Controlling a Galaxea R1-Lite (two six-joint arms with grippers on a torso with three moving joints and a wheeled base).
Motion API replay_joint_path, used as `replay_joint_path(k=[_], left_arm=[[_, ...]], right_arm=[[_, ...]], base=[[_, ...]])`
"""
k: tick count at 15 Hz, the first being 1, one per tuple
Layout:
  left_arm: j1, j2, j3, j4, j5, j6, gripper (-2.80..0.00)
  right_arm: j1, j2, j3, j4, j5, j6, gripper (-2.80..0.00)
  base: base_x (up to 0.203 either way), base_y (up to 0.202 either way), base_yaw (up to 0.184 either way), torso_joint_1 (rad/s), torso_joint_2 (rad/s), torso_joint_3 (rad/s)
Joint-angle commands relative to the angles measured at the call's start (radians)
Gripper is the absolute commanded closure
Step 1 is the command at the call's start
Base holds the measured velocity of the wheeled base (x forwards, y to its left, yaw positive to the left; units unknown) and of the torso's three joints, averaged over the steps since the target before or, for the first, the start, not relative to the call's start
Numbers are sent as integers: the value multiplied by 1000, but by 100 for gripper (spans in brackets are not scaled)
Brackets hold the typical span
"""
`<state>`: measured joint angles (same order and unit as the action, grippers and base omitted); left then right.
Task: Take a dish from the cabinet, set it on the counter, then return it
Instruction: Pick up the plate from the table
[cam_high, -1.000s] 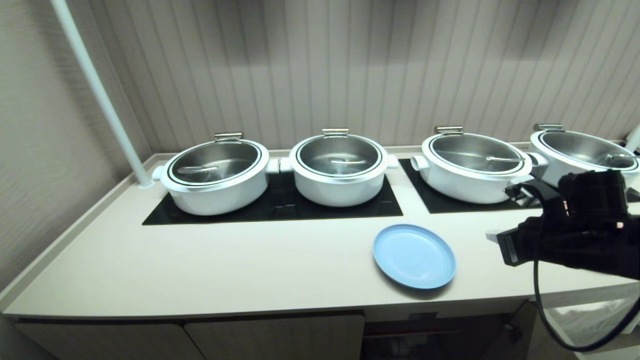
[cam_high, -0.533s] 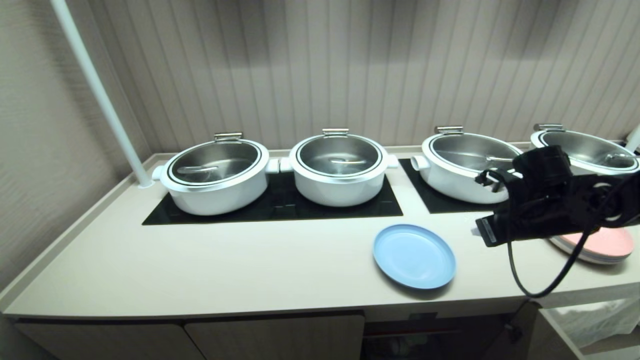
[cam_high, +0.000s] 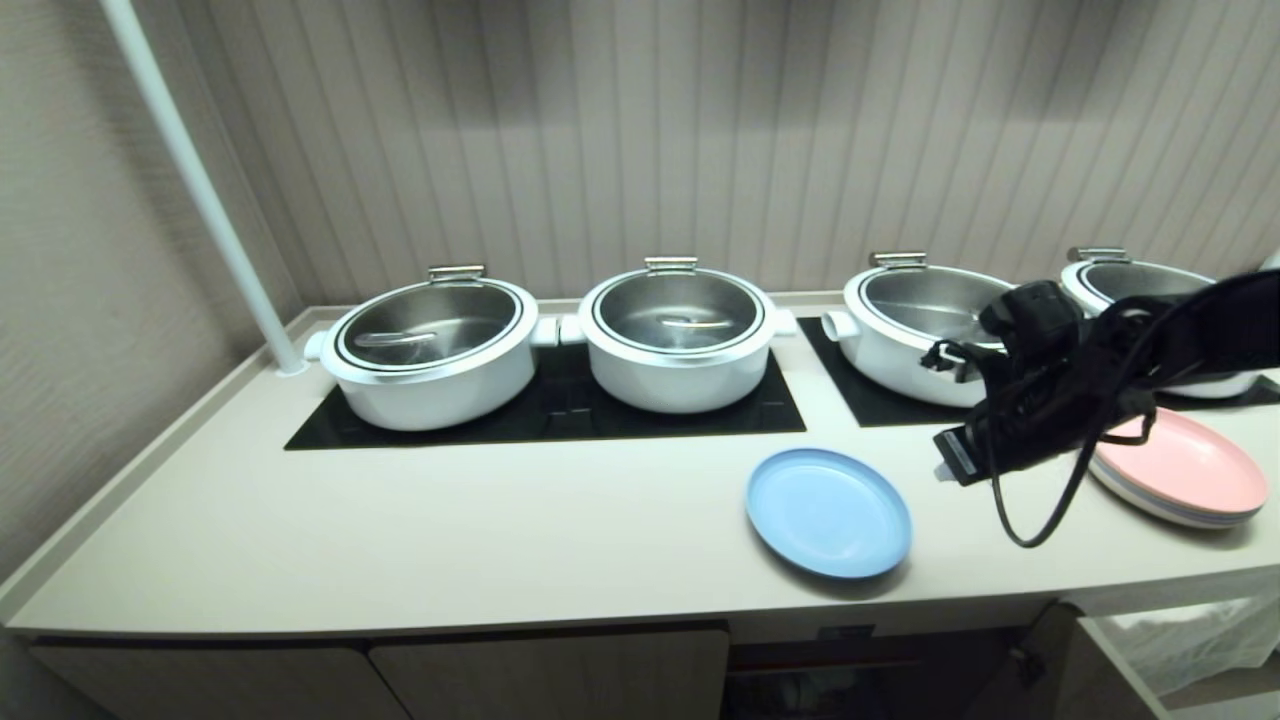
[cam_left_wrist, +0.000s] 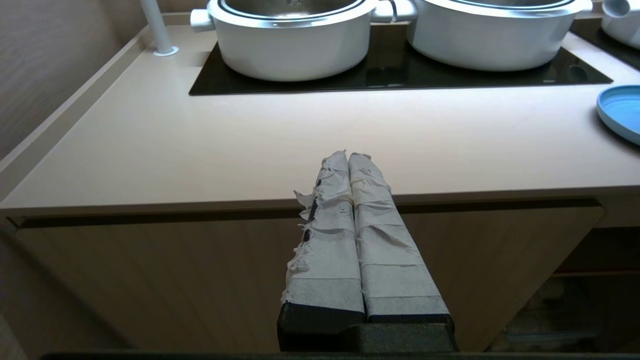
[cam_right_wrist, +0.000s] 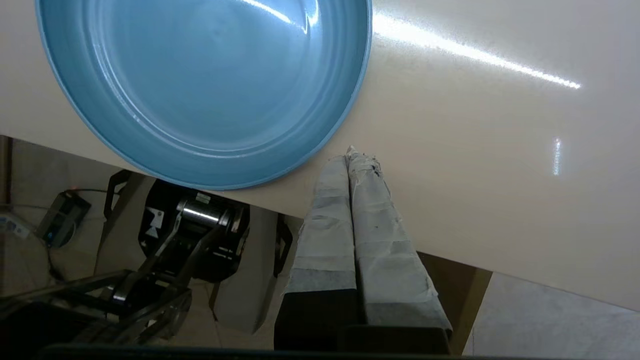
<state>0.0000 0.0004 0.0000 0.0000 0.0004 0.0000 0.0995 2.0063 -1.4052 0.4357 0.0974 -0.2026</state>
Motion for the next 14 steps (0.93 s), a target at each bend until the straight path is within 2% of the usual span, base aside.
replay_joint_path(k=[1,7,11,14], left_arm=[[0,0,0,0,0,0,0],[0,0,0,0,0,0,0],[0,0,0,0,1,0,0],[0,0,0,0,0,0,0]], right_arm=[[6,58,-78,71,1,-2,0],[26,171,-254,155,1,-3,0],[23,239,-410,300,1,-3,0],[7,262,-449,367,-1,-3,0]], base=[[0,0,0,0,0,0],[0,0,0,0,0,0],[0,0,0,0,0,0],[0,0,0,0,0,0]])
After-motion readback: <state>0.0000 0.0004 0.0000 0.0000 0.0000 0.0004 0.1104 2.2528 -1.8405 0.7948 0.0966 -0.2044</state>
